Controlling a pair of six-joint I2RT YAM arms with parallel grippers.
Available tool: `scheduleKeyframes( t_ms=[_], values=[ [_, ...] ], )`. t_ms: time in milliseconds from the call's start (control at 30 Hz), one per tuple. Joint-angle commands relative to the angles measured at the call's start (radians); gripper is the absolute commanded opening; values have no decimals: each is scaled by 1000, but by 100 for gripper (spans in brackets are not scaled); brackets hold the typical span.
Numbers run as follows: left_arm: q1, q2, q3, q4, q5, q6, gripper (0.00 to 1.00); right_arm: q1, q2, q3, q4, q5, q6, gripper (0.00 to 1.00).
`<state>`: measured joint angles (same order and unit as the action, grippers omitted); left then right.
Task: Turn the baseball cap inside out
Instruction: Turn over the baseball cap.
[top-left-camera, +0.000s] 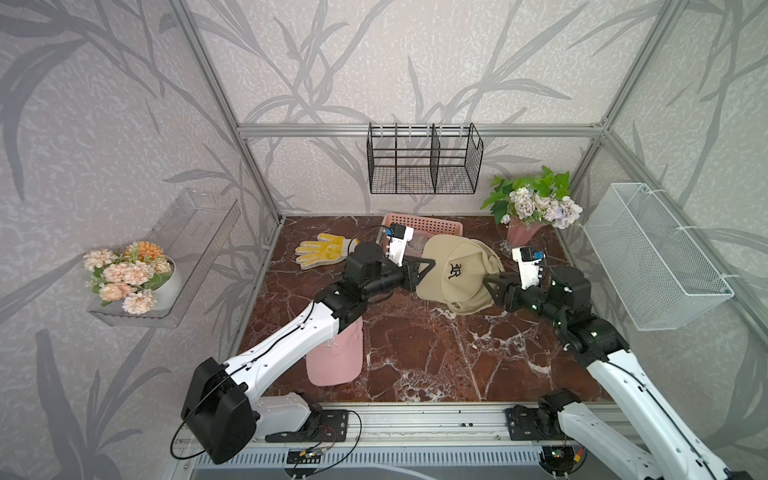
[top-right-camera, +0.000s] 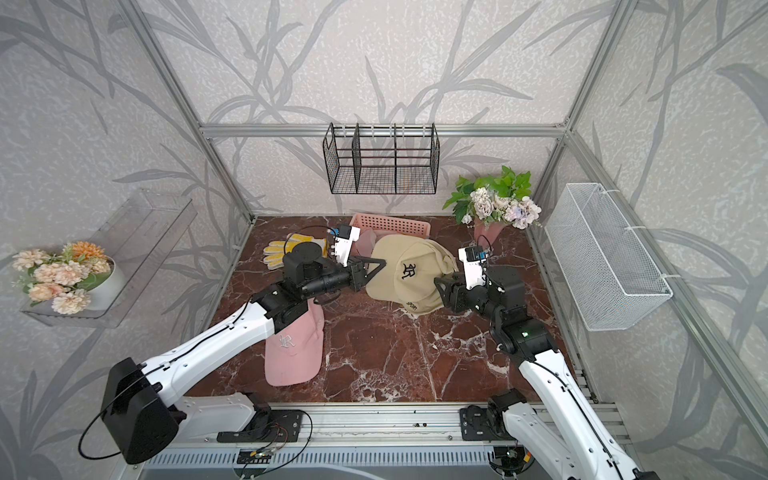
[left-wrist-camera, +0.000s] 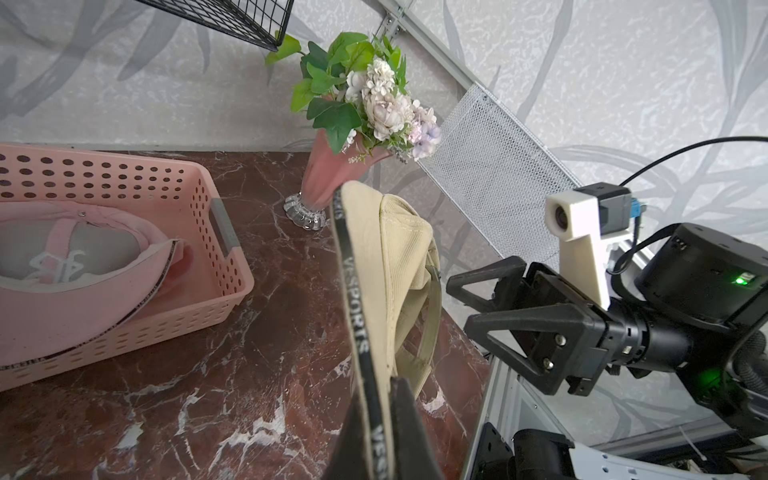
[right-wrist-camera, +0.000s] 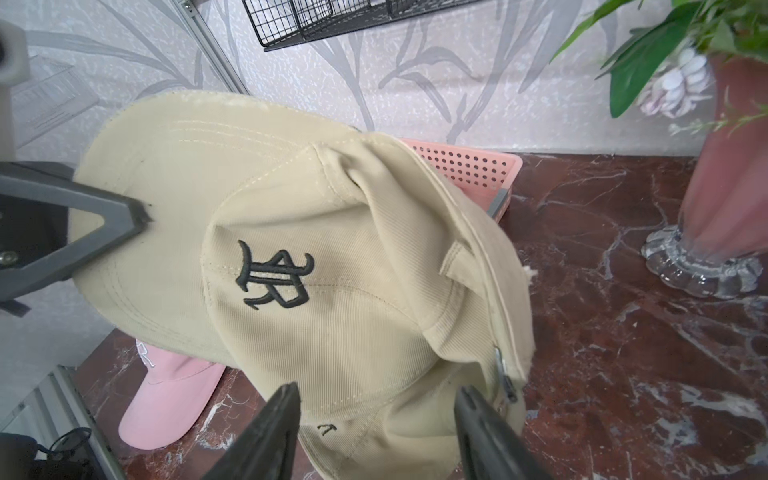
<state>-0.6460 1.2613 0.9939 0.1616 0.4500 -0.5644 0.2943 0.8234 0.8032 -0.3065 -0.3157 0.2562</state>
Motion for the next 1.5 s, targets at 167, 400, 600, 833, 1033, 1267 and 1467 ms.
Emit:
scheduleKeyframes(
  t_ms=[167, 400, 600, 833, 1033, 1267, 1467],
  values=[
    [-16, -26, -35, 146, -35, -119, 0, 8, 129, 73, -33, -199, 163, 48],
    [-19, -25, -30, 165, -5, -121, 0, 15, 159, 66, -6, -54, 252, 49],
    [-19, -23, -23, 156, 17, -117, 0, 15, 164, 67, -20, 52, 292, 56],
    [-21, -10, -23, 204, 80, -142, 0, 16, 183, 25, 105, -10, 353, 58],
    [-20, -13, -34, 220, 91, -160, 0, 15, 222, -3, 207, -66, 395, 51],
    [-15, -11, -34, 117, -101, -146, 0, 16, 235, -9, 318, -330, 407, 7],
    [23, 47, 11, -15, -213, -130, 0, 14, 230, 6, 339, -512, 400, 0]
  ],
)
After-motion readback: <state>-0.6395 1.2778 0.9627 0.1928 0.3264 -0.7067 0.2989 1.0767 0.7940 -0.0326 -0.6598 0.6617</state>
